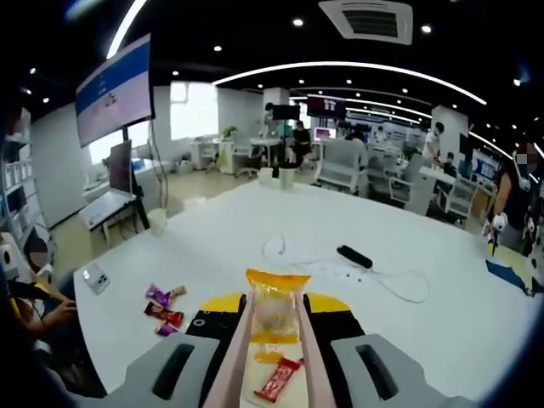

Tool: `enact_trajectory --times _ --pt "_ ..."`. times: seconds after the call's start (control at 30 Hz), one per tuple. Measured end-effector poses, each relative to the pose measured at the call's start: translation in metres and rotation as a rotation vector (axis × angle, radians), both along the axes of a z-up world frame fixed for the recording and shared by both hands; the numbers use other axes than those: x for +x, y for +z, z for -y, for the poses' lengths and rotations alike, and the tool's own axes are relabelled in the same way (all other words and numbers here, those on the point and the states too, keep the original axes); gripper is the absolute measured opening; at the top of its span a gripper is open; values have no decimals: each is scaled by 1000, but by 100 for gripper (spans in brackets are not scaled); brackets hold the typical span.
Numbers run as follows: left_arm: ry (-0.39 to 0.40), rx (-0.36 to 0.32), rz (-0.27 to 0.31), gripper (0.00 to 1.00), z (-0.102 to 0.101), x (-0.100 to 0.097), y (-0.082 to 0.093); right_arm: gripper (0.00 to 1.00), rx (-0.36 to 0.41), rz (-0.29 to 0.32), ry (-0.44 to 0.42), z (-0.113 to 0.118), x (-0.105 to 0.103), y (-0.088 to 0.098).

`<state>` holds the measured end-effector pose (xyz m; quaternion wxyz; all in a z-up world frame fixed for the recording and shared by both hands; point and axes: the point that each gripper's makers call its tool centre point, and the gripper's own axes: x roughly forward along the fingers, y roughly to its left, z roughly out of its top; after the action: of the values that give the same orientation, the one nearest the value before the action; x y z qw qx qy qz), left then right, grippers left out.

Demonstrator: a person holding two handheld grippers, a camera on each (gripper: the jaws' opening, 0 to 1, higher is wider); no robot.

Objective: Place the target food into the container with the food tongs after gripping and lifting it, then release it inside without dropping or visibly crushing the food.

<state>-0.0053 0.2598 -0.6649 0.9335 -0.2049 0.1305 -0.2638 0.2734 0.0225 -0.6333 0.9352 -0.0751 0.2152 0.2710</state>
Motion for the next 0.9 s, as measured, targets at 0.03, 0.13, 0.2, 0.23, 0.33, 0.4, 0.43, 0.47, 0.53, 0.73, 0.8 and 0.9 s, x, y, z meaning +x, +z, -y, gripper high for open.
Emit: enact_trajectory --times 0.03,0.13,0.2,0.23,0.33,0.4,0.43,0.47,0.53,0.73,0.8,0.9 --pt "1 1 -1 65 0 0 0 26 -4 3 -1 0 0 0" --pt "9 -3 1 65 -2 1 1 26 3 5 -5 1 -1 0" --pt "9 -4 3 65 -1 2 1 26 0 6 -8 3 -1 1" --pt "7 -4 6 65 0 3 2 26 0 6 -9 4 -1 1" --pt "0 -3 7 65 2 3 2 26 -3 8 -10 6 -2 2" --pt "-3 -5 7 65 3 2 1 26 -1 8 -13 8 -3 3" --pt "-4 -6 8 65 3 2 2 26 -1 8 -13 8 -4 3" --pt "-4 -6 8 65 3 2 2 26 0 7 -13 8 -4 3" --pt "-4 -5 9 65 3 2 2 26 0 7 -11 7 -5 3" --pt "-5 -3 12 65 1 1 3 26 6 1 0 -2 -10 0" --pt "-3 -2 11 65 -1 1 3 26 8 -3 4 -5 -11 -2" --pt "2 1 14 65 -5 2 5 26 13 -7 9 -10 -13 -2"
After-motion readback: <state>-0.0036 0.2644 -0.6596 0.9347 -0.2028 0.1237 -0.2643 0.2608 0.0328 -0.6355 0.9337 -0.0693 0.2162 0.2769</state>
